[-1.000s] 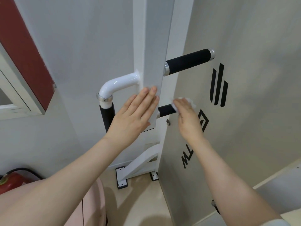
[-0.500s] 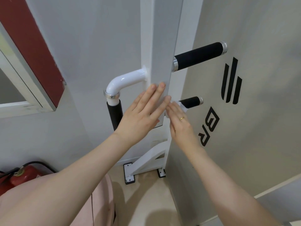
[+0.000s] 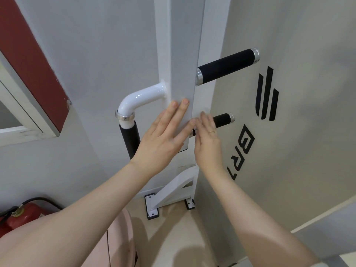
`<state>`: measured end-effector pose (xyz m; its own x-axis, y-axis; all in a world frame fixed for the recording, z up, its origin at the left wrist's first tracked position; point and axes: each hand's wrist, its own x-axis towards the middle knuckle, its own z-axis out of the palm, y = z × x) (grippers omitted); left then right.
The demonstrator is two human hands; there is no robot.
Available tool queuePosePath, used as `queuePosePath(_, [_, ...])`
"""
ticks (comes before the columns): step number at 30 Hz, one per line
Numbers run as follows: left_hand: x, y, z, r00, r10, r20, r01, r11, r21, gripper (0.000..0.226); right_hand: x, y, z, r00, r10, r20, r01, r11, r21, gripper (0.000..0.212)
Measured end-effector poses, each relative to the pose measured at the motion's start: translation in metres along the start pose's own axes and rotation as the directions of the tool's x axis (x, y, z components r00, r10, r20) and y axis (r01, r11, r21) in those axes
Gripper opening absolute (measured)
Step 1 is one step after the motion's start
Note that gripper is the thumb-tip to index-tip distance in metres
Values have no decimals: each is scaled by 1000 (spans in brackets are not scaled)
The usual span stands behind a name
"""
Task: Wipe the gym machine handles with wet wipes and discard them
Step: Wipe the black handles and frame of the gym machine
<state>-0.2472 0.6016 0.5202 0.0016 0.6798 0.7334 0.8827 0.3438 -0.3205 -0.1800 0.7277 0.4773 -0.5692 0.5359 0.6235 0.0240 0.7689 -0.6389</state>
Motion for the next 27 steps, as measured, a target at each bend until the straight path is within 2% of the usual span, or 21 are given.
queuePosePath(1, [0,0,0,1000,0,-1,0,1000,-7,45,2,9,-3,997,-78,14,79,996,-45,34])
queuePosePath(2, [-1,-1,-1,1000,2,-1,-2,1000,-11,43,6,17,-8,999,-53,-11,53,998,-43,35])
queuePosePath(4, [-2,-3,0,1000,15,4,-15,1000,-10,42,10,25,-14,988,117,-98,-116,993,20,36])
queuePosePath(5, [-2,-3,1,1000,21,4,-20,1000,-9,43,9,23,-14,983,146,-107,-145,989,13,36])
queuePosePath(8, [-1,-1,1,1000,24,-4,-24,999,-21,40,-3,17,-8,996,-86,6,86,985,-149,37])
queuePosePath(9, [0,0,1,1000,20,-7,-21,999,-28,36,-2,22,-9,994,-109,5,109,982,-156,38])
queuePosePath(10, [1,1,0,1000,11,-12,-11,999,-38,37,2,27,-11,997,-61,-45,55,990,-132,39])
queuePosePath(12, [2,1,-1,1000,7,-7,-7,999,-47,47,9,32,-20,960,184,-213,-186,982,11,38])
queuePosePath(13, [2,1,-1,1000,12,-5,-12,999,-46,47,13,29,-25,892,359,-274,-326,932,160,36])
queuePosePath(14, [1,1,0,1000,18,-5,-18,999,-48,46,16,25,-30,795,543,-271,-441,823,357,31])
queuePosePath(16, [0,1,1,999,25,-21,-27,998,-61,43,22,14,-32,593,799,-96,-553,491,673,19])
queuePosePath(17, [0,0,2,999,28,-26,-30,997,-64,39,21,8,-30,538,841,62,-593,325,737,22])
queuePosePath(19, [-1,0,4,1000,26,-14,-27,997,-74,36,11,-3,-19,538,750,384,-634,60,771,27])
queuePosePath(21, [-1,0,5,1000,28,0,-27,996,-88,42,-2,-13,-12,581,570,580,-668,-73,741,28])
queuePosePath(23, [-1,0,4,1000,30,0,-30,996,-84,43,2,-9,-16,576,523,628,-656,-163,737,27])
queuePosePath(26, [0,0,4,1000,29,-11,-30,997,-66,34,18,10,-32,533,640,553,-470,-320,823,22])
queuePosePath(27, [-1,1,5,1000,19,-24,-21,998,-65,33,19,12,-34,531,649,546,-451,-329,830,22])
